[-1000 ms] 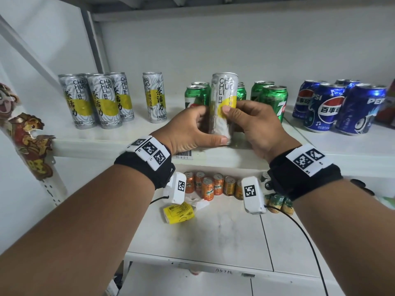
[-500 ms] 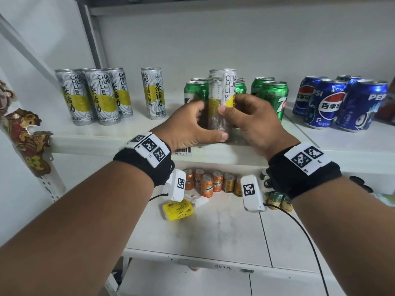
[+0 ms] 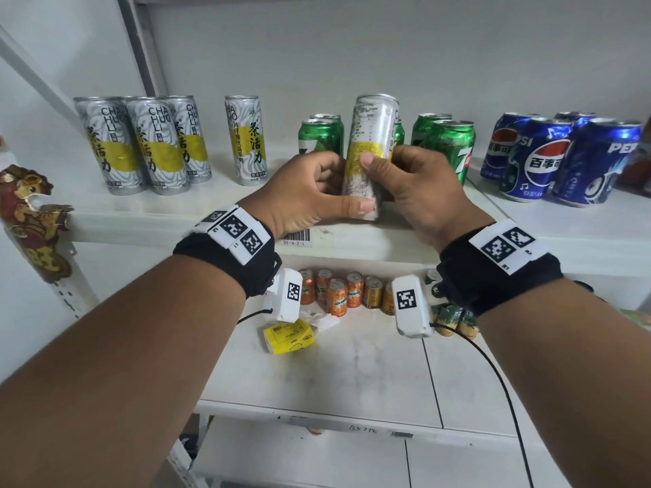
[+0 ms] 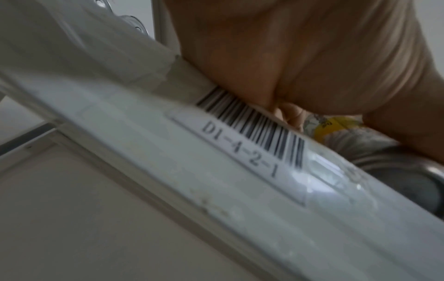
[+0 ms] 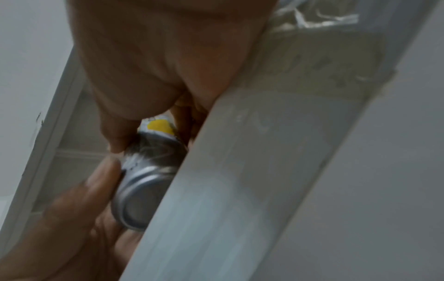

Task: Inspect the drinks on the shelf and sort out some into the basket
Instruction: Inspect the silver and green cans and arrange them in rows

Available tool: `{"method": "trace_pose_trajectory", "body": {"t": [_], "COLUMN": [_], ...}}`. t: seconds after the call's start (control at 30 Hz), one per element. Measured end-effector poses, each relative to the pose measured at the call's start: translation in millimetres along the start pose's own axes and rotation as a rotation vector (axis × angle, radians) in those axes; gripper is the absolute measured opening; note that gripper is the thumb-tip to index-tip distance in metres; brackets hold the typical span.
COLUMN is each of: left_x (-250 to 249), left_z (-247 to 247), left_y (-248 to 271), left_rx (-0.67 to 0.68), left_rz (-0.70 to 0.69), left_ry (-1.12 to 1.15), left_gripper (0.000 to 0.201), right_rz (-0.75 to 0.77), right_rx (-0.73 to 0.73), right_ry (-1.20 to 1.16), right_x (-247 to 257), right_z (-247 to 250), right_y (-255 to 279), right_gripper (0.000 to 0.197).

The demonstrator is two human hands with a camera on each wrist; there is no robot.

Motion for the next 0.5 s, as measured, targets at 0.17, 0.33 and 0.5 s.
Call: {"method": "trace_pose_trajectory", "body": {"t": [0.17,0.33,0.5], "left_x": [4.3,3.3,1.7], "left_z": [2.5,1.9,-3.7], "left_y": [-0.4,0.8,0.8], "left_rx": [-0.001,0.006,0.034], "left_rz": [0.036,0.025,0.024], "left_ry": [0.149,0.168,0.186], "left_gripper": [0.040,0.035,0.059], "right_rz": [-0.022,0.030,0.054], "right_rx": [-0.060,-0.050,-0.022], "right_ry": [-0.031,0.022,-0.002], "right_x": [-3.4,-0.2,3.0], "right_z": [3.7,0.5,1.0], "right_y": [-0.5,-1.7,0.7], "right_gripper": [0.039,0.033,0.031]}}
Point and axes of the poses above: each hand's wrist, its own y-axis away from the middle knuckle, its own z-axis out of the back of the hand, x = y × z, the point moved 9 cm from there along -y, towards the middle knuckle, and after that the axes turned 14 degrees about y, right-handed, at the moved point
